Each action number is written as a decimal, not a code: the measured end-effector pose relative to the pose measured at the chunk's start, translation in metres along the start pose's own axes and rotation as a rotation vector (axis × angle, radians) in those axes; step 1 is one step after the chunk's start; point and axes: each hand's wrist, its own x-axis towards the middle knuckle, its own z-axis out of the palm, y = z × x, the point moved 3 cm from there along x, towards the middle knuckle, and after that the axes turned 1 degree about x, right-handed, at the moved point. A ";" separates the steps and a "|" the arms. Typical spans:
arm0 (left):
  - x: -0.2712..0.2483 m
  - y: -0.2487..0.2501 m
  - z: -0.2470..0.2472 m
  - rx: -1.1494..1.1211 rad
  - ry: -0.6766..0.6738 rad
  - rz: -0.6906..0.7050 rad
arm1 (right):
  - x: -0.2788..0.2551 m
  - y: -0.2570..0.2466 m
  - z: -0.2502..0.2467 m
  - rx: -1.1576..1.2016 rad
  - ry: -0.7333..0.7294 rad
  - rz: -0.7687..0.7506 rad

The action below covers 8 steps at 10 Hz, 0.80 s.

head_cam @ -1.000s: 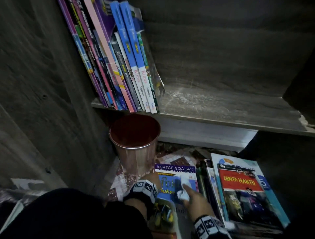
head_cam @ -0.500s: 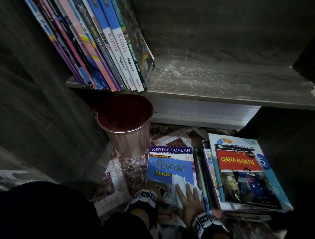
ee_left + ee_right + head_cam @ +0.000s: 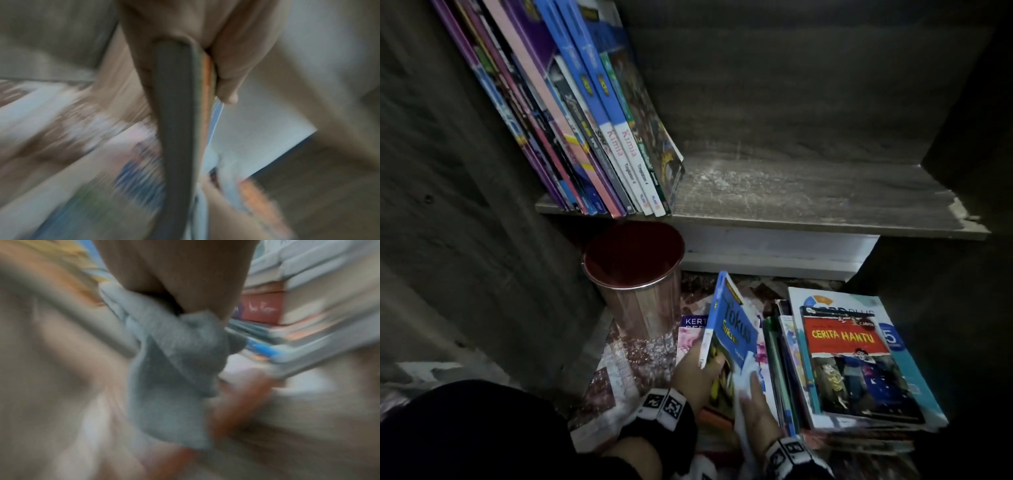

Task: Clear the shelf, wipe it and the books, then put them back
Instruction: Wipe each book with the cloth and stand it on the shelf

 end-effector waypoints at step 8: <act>-0.124 0.122 -0.087 -0.461 -0.088 0.583 | -0.138 -0.209 -0.034 -0.517 0.326 -0.982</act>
